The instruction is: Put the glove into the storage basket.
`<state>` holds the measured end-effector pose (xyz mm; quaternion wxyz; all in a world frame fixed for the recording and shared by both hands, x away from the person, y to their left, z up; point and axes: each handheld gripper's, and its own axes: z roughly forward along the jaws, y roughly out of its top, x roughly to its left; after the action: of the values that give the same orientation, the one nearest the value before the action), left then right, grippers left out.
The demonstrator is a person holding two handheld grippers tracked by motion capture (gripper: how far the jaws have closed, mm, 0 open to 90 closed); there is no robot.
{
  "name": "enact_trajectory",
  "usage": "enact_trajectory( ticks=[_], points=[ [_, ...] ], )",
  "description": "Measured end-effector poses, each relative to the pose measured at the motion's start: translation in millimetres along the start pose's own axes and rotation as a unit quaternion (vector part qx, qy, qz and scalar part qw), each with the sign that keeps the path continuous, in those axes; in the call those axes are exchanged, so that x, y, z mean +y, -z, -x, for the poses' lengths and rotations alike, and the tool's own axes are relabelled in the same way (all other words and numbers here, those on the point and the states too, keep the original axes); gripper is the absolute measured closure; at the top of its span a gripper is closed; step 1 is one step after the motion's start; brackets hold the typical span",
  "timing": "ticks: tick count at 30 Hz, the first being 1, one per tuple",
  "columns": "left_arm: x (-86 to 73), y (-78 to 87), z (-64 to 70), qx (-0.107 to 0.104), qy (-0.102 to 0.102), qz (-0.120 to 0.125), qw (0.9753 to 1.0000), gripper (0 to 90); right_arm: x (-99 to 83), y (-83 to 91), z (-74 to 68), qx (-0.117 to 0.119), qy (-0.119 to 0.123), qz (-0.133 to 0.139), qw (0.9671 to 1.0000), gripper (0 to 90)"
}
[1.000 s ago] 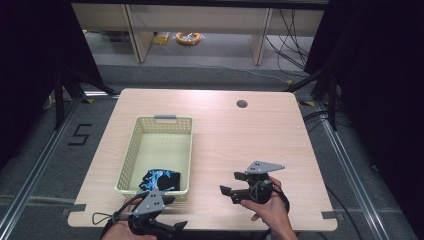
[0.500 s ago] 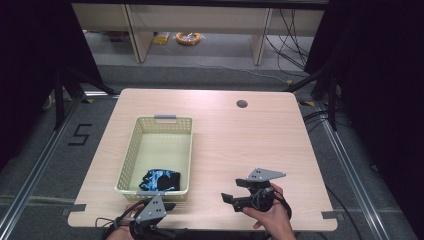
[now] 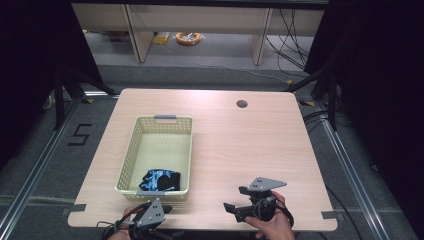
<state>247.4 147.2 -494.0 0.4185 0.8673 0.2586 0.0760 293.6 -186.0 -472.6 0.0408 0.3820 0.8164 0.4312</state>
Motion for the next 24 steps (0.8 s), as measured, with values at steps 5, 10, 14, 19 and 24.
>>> enact_trajectory(
  ticks=[5, 10, 14, 19, 24],
  points=[
    [-3.1, -1.7, 1.3, -0.006, 0.014, 0.004, 0.9999, 18.2, -6.5, -0.1, -0.6, 0.004, 0.009, -0.006, 0.9999, 19.4],
    [-5.2, 0.2, -0.9, 0.002, 0.004, -0.004, 1.0, 17.7, -15.2, 3.9, -1.5, -0.016, 0.019, -0.011, 0.9996, 18.3],
    [-6.6, 2.0, -2.7, 0.005, 0.003, -0.009, 0.9999, 16.9, -25.8, 5.2, -4.6, -0.016, 0.007, -0.022, 0.9996, 17.4],
    [-6.9, 2.4, -3.6, 0.004, -0.001, -0.004, 1.0, 15.9, -32.2, 6.0, -6.2, -0.021, 0.025, -0.026, 0.9991, 17.1],
    [-8.0, 1.8, -3.1, 0.006, 0.002, -0.006, 1.0, 15.6, -38.0, 7.1, -9.2, -0.021, 0.034, -0.03, 0.9988, 17.0]
  ],
)
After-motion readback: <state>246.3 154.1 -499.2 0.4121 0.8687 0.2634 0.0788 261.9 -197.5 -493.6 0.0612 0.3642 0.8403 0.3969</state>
